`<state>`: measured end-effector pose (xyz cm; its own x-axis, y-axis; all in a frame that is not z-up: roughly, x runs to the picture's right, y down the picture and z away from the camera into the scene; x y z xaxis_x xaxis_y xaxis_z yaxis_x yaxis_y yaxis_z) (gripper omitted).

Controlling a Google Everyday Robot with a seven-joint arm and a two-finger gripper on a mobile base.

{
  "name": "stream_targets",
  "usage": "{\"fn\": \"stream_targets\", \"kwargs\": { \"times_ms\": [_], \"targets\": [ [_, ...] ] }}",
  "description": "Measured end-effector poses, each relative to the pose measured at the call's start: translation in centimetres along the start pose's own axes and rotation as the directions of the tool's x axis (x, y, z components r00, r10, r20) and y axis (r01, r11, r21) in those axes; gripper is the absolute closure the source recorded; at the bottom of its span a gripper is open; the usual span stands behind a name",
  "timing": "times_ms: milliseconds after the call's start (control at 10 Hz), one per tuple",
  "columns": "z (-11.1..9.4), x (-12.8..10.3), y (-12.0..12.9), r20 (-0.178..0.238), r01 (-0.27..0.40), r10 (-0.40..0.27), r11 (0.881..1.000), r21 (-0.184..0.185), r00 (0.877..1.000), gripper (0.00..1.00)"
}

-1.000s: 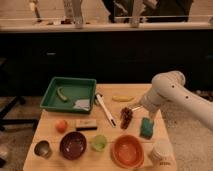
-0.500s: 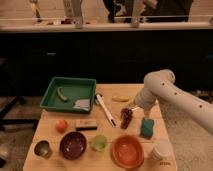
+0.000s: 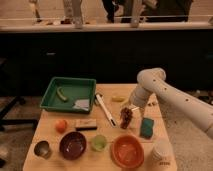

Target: Place grapes in tray

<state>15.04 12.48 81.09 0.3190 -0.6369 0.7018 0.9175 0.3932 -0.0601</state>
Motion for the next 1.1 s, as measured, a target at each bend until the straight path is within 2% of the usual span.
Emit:
{"fn": "stream_targets", "kwargs": {
  "times_ms": [300, 600, 900, 1100],
  "targets": [
    [2.5, 1.0, -0.5, 0.051, 0.049, -0.046, 0.998, -0.045, 0.998, 0.2],
    [3.8, 1.3, -0.5, 0.078, 0.07, -0.064, 0.995, -0.076, 0.995, 0.2],
    [4.2, 2.1, -0.2, 0.055, 0.067, -0.064, 0.996, -0.06, 0.996, 0.2],
    [4.9, 2.7, -0.3, 0.033, 0.068, -0.066, 0.996, -0.062, 0.997, 0.2]
  ]
}}
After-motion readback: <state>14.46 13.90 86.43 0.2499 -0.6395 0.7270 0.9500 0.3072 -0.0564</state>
